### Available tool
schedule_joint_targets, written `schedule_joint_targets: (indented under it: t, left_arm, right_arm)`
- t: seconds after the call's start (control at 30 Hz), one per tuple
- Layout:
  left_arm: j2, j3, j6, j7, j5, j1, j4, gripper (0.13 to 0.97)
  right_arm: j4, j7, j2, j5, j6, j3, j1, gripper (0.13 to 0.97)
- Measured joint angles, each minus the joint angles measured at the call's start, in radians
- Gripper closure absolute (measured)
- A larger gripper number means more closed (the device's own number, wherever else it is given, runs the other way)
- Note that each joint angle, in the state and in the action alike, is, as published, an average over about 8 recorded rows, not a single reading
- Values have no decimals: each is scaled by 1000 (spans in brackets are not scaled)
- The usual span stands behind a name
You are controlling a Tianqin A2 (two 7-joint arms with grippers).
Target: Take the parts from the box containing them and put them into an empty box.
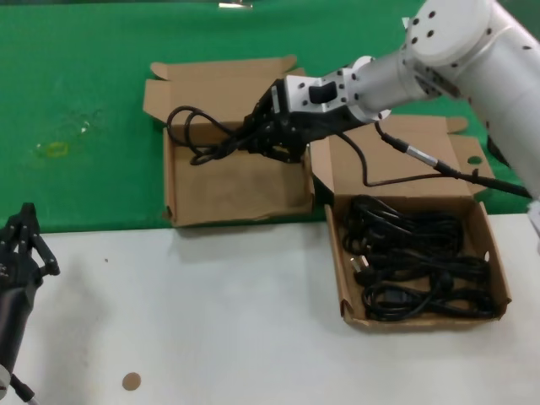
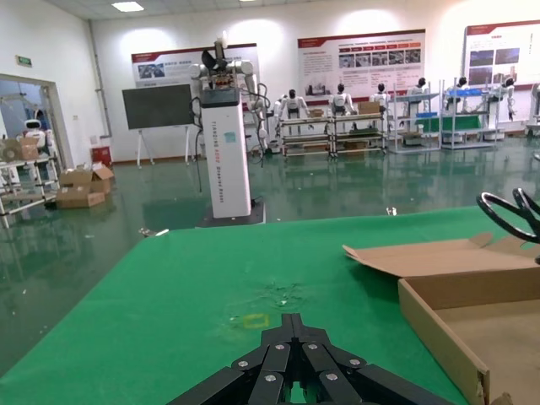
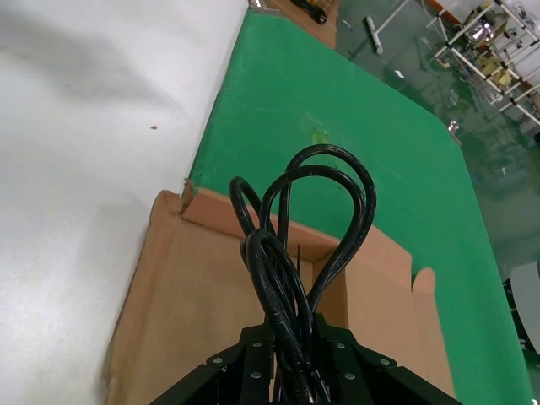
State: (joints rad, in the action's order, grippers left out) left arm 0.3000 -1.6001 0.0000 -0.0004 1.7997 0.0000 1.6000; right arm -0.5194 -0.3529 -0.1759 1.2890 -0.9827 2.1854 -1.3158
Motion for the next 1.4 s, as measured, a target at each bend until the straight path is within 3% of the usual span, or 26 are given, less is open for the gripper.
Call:
schedule_joint_targets:
  t: [0.67, 0.97, 1.23, 1.4]
  left_arm:
    - [0, 0, 0, 0, 0, 0, 0, 953]
    - [0, 0, 0, 0, 0, 0, 0, 953]
    - [0, 0, 0, 0, 0, 0, 0, 953]
    - [0, 0, 0, 0, 0, 0, 0, 953]
  right_arm:
    - [255, -153, 109, 35, 96, -39, -69, 855]
    - [279, -174, 120, 35, 109, -43, -74, 776]
    - [261, -165, 116, 30, 108, -42, -75, 628]
    - [234, -148, 104, 29, 104, -43, -73, 601]
